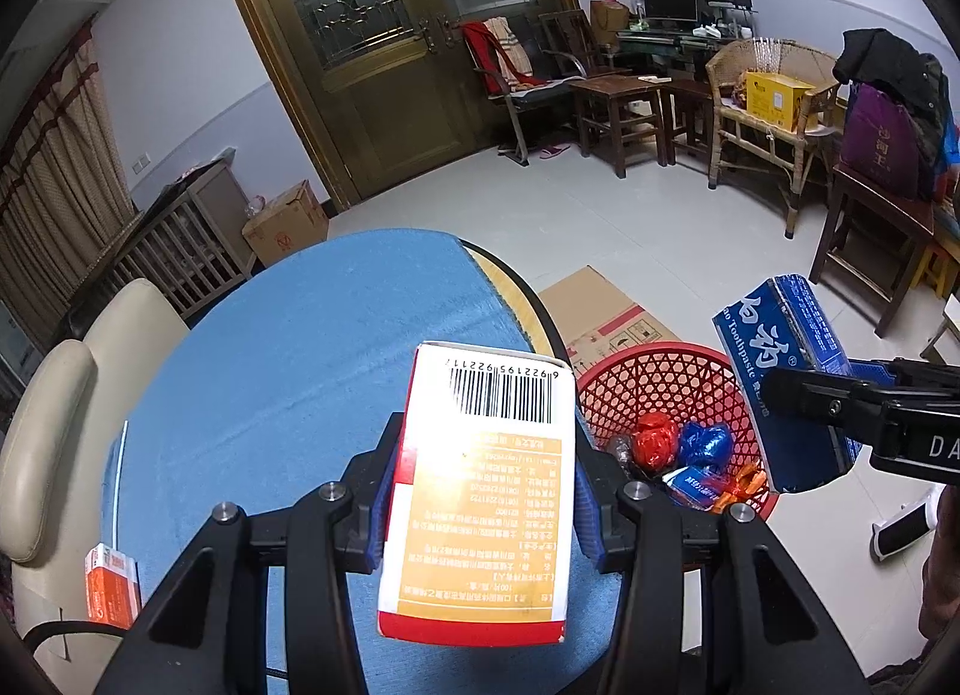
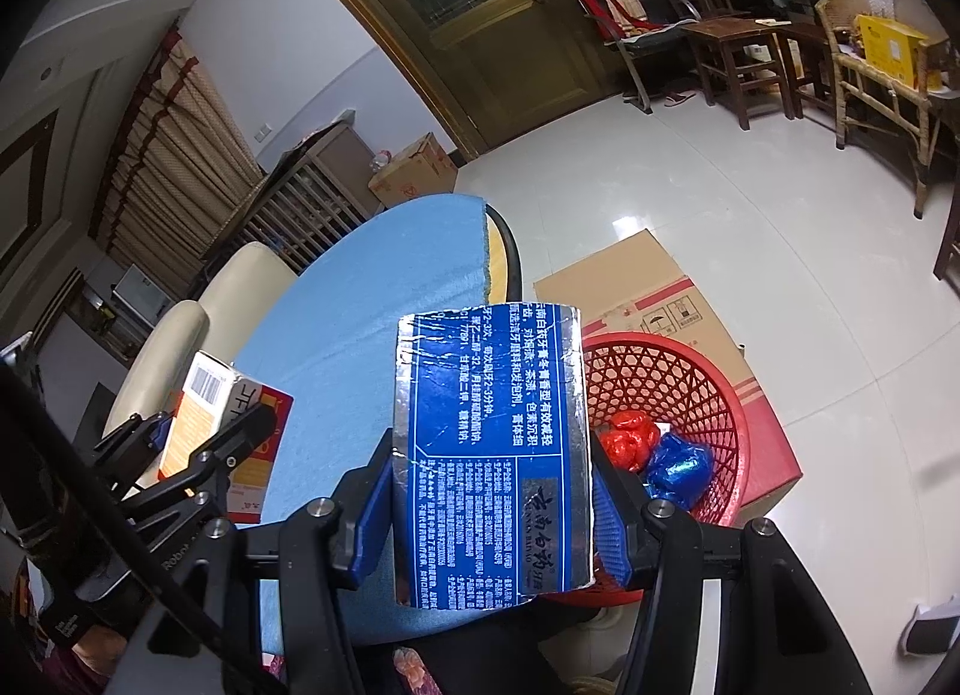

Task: Collect trash

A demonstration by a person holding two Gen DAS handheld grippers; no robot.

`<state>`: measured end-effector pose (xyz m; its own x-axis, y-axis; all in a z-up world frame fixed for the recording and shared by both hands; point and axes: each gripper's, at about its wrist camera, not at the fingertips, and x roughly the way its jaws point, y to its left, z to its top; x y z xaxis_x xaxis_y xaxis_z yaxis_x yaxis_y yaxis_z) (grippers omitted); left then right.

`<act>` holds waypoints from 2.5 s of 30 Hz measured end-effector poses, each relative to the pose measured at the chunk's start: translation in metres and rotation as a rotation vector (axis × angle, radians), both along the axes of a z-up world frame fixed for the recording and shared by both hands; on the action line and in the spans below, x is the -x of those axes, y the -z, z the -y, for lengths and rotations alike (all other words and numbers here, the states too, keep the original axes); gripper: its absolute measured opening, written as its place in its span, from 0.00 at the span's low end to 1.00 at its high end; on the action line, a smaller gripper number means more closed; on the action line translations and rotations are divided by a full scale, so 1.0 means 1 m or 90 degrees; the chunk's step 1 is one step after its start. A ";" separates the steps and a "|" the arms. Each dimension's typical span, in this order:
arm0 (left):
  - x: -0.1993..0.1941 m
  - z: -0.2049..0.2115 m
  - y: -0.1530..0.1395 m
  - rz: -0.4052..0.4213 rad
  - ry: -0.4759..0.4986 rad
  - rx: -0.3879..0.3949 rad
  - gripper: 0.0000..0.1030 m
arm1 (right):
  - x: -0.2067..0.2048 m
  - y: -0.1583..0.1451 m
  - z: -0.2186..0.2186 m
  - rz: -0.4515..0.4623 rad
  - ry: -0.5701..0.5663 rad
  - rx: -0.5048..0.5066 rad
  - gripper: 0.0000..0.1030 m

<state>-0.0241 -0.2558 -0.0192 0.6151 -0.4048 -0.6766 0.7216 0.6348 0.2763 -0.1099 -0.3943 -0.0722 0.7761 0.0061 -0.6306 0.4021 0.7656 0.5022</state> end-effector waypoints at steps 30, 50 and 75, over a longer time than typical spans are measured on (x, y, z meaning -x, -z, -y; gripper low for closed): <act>-0.005 0.041 0.025 -0.098 0.071 -0.001 0.49 | 0.009 0.030 0.034 -0.029 0.073 -0.057 0.60; -0.042 -0.005 0.031 -0.098 -0.006 0.008 0.66 | -0.019 0.026 0.023 -0.052 0.055 -0.052 0.65; -0.065 -0.253 -0.045 0.091 -0.390 0.065 0.76 | -0.113 -0.057 -0.204 0.004 -0.199 0.210 0.64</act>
<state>0.0409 -0.0024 0.0261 0.8366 -0.0089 -0.5477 0.1801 0.9488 0.2596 0.0026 -0.1907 -0.0153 0.7732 0.0400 -0.6330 0.1239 0.9692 0.2126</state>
